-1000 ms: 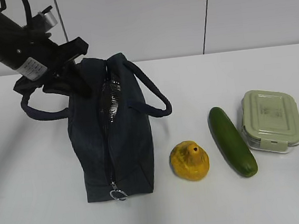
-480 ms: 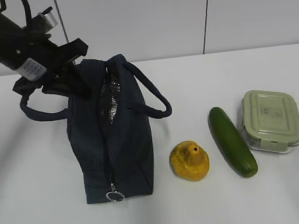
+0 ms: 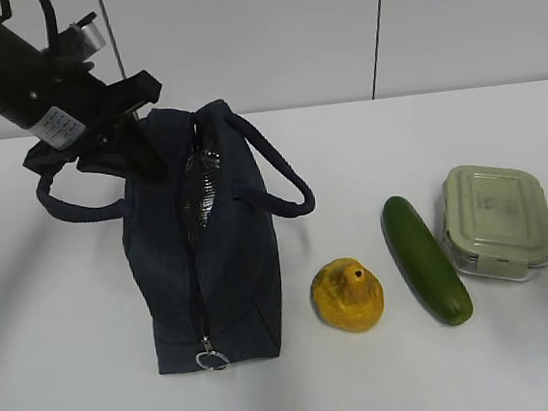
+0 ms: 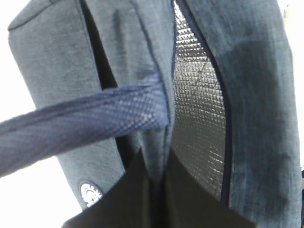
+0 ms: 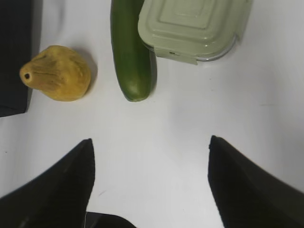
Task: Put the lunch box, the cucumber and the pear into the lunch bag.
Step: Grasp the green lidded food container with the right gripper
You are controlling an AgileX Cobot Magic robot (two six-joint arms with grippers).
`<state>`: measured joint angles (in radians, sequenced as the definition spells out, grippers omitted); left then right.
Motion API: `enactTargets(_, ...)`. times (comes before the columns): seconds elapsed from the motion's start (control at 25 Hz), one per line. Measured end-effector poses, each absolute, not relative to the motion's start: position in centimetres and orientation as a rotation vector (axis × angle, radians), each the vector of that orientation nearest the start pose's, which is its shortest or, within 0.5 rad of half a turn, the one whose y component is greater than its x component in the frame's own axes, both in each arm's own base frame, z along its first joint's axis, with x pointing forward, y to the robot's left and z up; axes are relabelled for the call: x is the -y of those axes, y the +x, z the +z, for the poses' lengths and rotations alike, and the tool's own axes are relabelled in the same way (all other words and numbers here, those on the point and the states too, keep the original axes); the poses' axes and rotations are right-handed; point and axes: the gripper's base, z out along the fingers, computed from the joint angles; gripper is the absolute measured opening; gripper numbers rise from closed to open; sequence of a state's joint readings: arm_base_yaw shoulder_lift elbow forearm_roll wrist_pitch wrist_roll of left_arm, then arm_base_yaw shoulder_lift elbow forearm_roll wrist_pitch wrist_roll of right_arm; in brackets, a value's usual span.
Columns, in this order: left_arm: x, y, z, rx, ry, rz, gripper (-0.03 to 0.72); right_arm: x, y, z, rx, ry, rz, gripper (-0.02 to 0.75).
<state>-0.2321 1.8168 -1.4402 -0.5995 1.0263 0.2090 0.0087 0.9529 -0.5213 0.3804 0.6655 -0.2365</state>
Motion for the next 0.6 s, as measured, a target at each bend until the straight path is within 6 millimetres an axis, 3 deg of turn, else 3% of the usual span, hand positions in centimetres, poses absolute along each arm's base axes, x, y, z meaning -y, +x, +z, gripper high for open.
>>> enactTargets(0.16, 13.0, 35.9, 26.2, -2.781, 0.265, -0.794, 0.003, -1.5, 19.0, 22.3, -2.595, 0.004, 0.372, 0.548)
enactTargets(0.36, 13.0, 35.9, 26.2, -2.781, 0.265, -0.794, 0.003, 1.4, 22.3, 21.4, -2.596, 0.128, 0.503, 0.547)
enactTargets(0.6, 13.0, 35.9, 26.2, -2.781, 0.265, -0.794, 0.003, 3.5, 26.1, 20.3, -2.669, 0.114, 0.661, 0.548)
